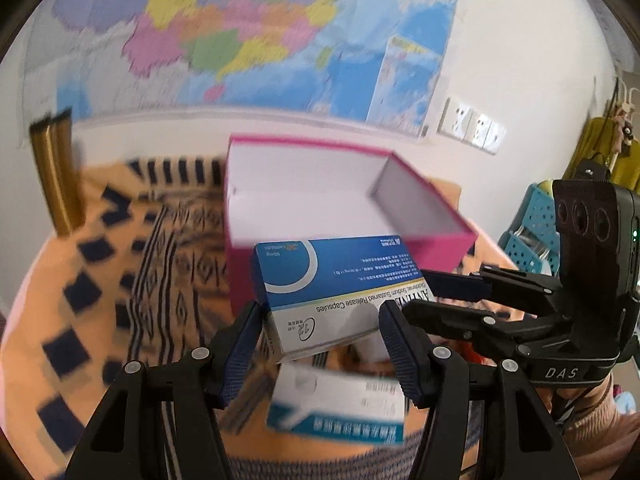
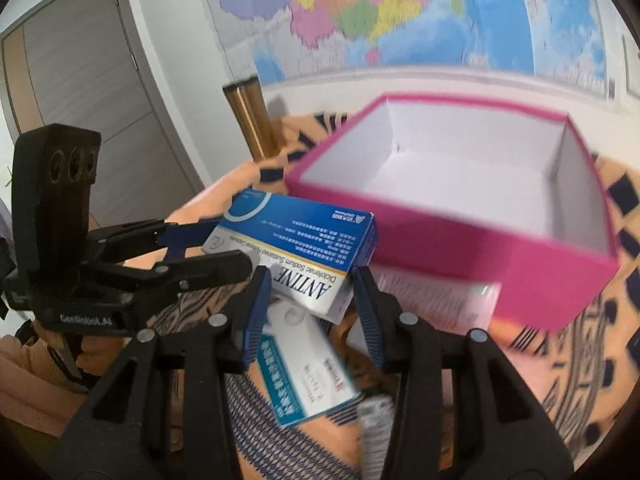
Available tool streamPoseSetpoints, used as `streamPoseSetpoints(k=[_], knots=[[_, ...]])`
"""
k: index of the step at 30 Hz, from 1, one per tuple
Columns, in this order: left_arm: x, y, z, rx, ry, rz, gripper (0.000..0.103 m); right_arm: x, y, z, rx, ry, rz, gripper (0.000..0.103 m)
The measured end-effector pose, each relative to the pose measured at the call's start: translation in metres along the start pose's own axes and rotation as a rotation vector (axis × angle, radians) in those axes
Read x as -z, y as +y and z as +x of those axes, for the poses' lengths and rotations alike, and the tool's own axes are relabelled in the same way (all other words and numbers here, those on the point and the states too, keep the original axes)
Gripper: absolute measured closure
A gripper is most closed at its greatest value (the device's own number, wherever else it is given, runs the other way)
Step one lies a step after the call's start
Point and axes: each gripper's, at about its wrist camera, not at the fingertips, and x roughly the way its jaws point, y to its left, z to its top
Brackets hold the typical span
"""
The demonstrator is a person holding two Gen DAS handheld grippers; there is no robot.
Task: Organize rigid objects
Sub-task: 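Lower the medicine box into the pink box and open the right gripper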
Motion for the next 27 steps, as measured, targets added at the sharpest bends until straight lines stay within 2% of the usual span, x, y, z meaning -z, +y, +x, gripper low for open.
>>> streamPoseSetpoints(k=[5,10,20,27], knots=[[-0.039,-0.003,0.014,-0.031,-0.033,0.04,0.041,-0.028,-0.008,-0.005,0.026,-0.056,-0.031,0.057],[-0.063,0.008,0.043,-0.03,-0.003,0.023,0.041,-0.051,-0.029,0.005,0.03,-0.057,-0.013,0.057],[-0.063,0.024,0.097,-0.078,0.116,-0.007,0.041,-0.056,-0.068,0.053,0.016,0.06,0.042,0.057],[-0.064,0.018,0.109,-0.149,0.139,0.031,0.042,-0.054,-0.085,0.078,0.001,0.136,0.082,0.058]])
